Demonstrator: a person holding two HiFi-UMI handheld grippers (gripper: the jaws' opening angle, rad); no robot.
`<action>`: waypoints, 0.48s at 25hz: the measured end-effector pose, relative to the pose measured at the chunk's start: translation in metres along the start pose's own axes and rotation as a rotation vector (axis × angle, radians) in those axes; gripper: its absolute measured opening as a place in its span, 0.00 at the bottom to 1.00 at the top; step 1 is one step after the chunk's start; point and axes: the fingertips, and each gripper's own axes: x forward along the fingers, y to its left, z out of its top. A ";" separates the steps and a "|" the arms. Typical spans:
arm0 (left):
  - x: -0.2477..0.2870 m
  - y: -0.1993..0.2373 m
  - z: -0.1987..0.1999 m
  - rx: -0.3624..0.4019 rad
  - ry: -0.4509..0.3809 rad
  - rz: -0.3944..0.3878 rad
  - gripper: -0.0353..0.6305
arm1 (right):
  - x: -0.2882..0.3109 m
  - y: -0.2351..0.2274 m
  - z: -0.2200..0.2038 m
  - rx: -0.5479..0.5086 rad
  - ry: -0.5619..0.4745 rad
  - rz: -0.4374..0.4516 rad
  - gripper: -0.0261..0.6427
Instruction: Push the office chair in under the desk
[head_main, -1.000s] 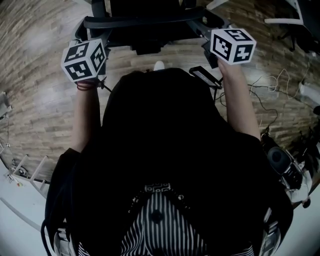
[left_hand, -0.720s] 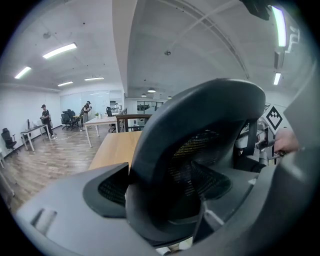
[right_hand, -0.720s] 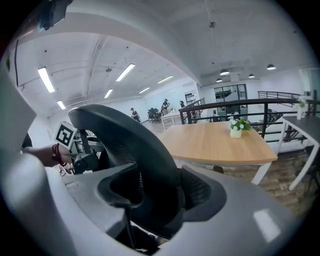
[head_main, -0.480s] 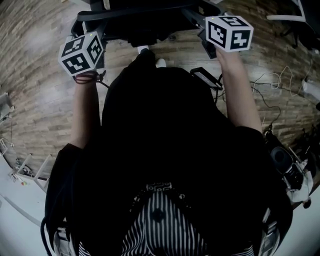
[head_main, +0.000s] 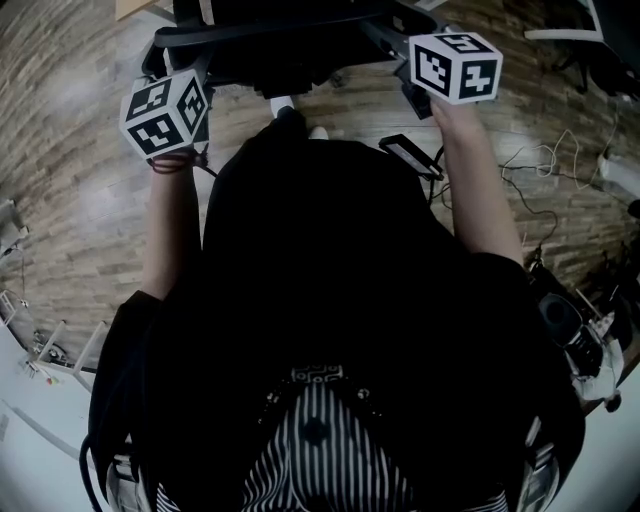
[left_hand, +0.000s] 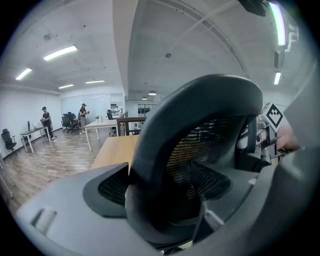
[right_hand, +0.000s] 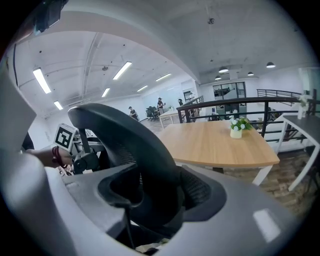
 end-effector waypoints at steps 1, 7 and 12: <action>0.004 0.003 0.002 0.001 0.000 -0.001 0.65 | 0.004 -0.002 0.003 0.002 0.001 0.000 0.43; 0.034 0.015 0.014 0.006 -0.007 -0.008 0.65 | 0.026 -0.020 0.019 0.007 -0.007 0.003 0.43; 0.057 0.036 0.028 0.010 -0.007 -0.018 0.65 | 0.050 -0.027 0.038 0.008 -0.002 -0.008 0.43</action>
